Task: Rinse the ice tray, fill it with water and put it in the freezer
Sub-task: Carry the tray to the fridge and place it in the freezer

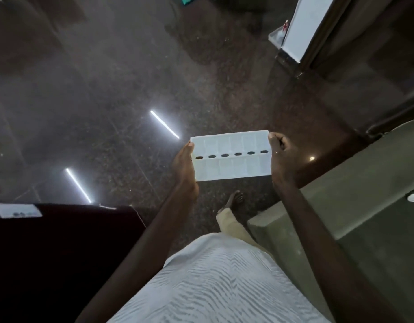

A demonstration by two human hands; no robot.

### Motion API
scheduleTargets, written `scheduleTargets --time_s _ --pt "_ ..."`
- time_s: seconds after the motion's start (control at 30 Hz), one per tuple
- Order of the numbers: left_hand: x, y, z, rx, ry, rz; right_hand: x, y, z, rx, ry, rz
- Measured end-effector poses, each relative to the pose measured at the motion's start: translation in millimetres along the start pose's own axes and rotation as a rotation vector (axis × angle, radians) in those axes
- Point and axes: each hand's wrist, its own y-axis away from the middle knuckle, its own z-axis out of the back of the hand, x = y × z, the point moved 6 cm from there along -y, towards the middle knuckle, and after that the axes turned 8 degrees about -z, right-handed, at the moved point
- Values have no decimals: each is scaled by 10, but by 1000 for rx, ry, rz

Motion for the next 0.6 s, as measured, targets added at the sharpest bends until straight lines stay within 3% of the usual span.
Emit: scheduleTargets --time_s 0.27,0.6 --pt "-470 -936 -1229 101 -42 35 603 -1303 -58 -30 -20 -21" --pt "-766 -1919 -2048 57 -39 54 1153 -2595 -399 7 27 8"
